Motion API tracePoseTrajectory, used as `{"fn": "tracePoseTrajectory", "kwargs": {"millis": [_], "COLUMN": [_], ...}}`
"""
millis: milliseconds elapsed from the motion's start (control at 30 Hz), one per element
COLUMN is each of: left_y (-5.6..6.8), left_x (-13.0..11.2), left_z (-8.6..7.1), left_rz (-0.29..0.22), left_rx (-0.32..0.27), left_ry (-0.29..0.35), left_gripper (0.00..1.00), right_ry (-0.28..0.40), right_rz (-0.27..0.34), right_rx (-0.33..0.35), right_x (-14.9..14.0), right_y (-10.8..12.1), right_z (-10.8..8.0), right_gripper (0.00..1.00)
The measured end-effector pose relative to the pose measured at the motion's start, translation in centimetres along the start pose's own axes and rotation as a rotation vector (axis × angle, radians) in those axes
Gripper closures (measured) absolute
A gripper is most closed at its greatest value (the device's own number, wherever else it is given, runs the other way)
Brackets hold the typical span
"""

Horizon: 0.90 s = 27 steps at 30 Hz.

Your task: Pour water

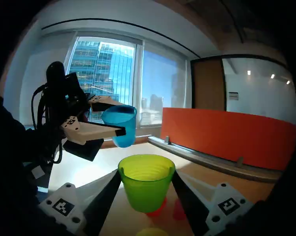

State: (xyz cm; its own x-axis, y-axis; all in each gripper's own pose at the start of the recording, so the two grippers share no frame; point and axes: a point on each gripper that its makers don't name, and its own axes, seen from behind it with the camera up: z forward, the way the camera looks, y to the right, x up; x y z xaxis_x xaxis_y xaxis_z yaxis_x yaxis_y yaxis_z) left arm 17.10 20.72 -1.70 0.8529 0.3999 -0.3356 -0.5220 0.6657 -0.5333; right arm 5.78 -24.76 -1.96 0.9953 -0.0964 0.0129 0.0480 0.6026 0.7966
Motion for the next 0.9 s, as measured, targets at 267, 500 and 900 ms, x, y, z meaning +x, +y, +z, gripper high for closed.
{"fn": "tracePoseTrajectory", "kwargs": {"millis": [267,500,900], "left_y": [-0.4,-1.0,-1.2], "left_x": [1.2,2.3,3.9], "left_z": [0.1,-0.1,-0.4], "left_rz": [0.093,0.163,0.286], "left_rx": [0.021,0.031,0.035], "left_ry": [-0.005,-0.001,0.006], "left_gripper": [0.12,0.12,0.12], "right_ry": [-0.004,-0.003,0.003], "right_rz": [-0.003,-0.003,0.0], "right_rx": [0.037,0.063,0.099], "right_x": [-0.2,-0.3,-0.1], "right_y": [-1.6,-2.7,-3.9], "right_z": [0.7,1.1,1.8], "right_gripper": [0.09,0.09,0.09]}}
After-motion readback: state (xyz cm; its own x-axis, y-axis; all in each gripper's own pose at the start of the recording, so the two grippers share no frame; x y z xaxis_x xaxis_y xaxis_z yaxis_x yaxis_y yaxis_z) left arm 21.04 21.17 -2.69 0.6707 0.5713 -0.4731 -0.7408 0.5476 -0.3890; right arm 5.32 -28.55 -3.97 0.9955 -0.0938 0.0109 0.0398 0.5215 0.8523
